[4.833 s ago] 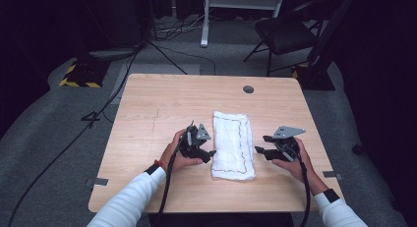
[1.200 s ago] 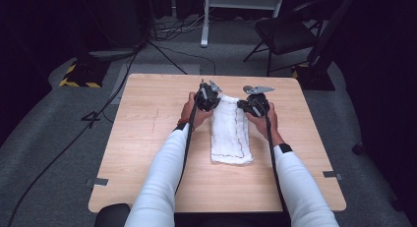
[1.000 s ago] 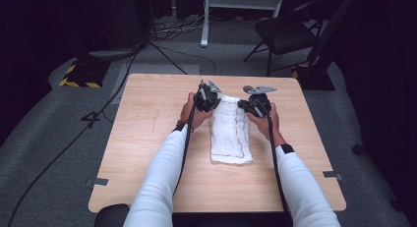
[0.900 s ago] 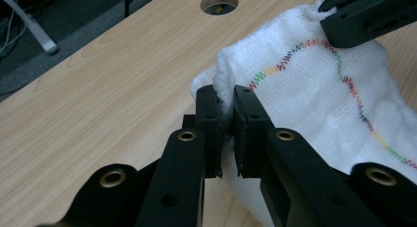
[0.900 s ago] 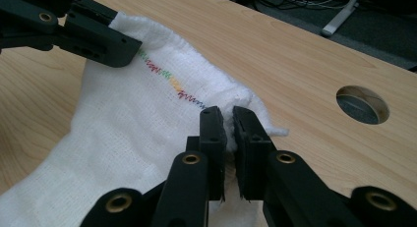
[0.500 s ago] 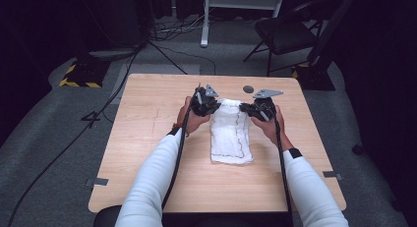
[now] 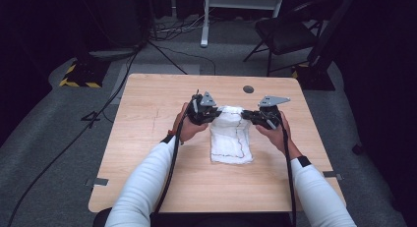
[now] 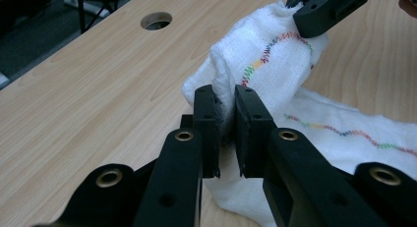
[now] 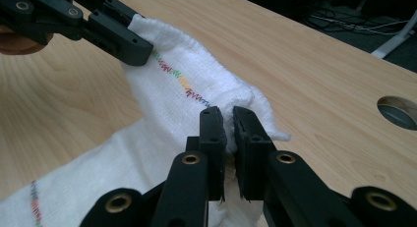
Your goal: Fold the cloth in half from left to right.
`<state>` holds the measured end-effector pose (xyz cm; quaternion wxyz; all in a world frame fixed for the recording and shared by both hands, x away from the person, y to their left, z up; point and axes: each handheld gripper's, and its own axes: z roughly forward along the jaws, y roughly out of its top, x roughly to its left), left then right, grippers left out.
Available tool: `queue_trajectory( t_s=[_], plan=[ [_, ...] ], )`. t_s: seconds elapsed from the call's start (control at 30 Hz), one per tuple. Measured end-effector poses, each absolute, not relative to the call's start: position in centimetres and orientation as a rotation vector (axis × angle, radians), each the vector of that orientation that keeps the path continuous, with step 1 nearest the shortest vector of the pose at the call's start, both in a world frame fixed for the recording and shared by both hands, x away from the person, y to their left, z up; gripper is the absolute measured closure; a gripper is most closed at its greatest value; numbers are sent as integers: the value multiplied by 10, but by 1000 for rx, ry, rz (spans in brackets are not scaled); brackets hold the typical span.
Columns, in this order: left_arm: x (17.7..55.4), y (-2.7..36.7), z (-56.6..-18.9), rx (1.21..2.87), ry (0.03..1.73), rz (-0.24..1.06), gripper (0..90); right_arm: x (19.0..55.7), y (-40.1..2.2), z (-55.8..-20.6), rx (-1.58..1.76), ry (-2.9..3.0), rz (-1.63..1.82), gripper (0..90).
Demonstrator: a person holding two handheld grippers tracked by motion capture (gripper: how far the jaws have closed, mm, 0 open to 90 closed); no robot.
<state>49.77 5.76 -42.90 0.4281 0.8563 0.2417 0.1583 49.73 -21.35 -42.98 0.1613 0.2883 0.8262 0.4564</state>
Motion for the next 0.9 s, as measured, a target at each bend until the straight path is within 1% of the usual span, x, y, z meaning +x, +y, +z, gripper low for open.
queue_trajectory(
  t_s=[0.4,0.5,0.9],
  plan=[
    [473,64,-430,2153,509,382,805,472,-218,-426,737,2396,1327,839],
    [472,66,-433,2144,508,359,804,468,-217,-426,712,2416,1311,838],
    [453,71,-437,2189,459,356,785,452,-222,-428,658,2468,1299,838]
  ],
)
